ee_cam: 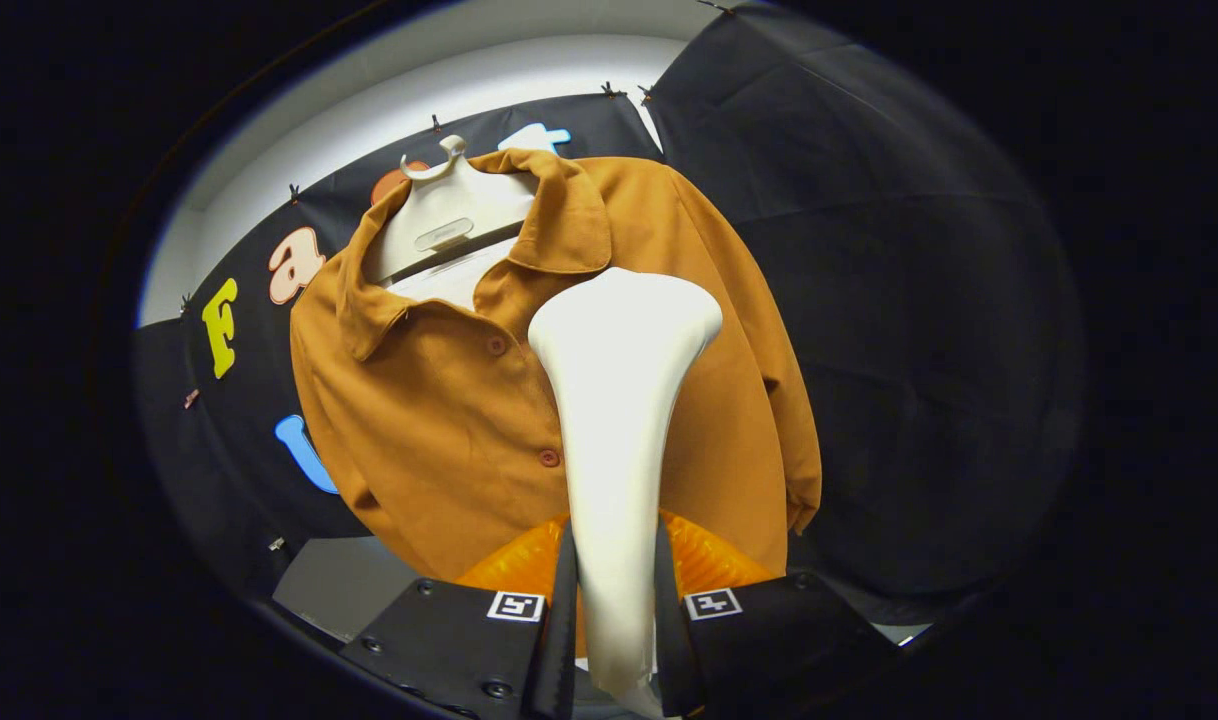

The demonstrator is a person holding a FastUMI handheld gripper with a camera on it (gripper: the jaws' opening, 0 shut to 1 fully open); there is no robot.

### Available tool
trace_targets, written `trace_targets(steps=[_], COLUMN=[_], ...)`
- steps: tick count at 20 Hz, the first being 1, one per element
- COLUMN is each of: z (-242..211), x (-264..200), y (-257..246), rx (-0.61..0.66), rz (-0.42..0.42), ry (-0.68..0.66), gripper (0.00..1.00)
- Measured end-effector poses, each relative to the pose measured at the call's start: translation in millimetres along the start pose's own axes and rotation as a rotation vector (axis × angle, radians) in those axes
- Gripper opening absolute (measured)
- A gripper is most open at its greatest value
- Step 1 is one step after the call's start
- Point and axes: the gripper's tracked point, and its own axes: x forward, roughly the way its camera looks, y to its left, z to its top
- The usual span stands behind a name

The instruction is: Iron the clothes twice with a garment steamer, once on the left side and once on the right side.

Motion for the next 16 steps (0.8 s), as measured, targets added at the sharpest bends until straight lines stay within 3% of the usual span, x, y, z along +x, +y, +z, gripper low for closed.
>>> trace_targets(steps=[9,16], z=[-35,-79], x=[30,38], y=[-14,-33], rx=[0.069,0.138], rz=[0.11,0.126], ry=[0.099,0.185], gripper=[0.37,0.36])
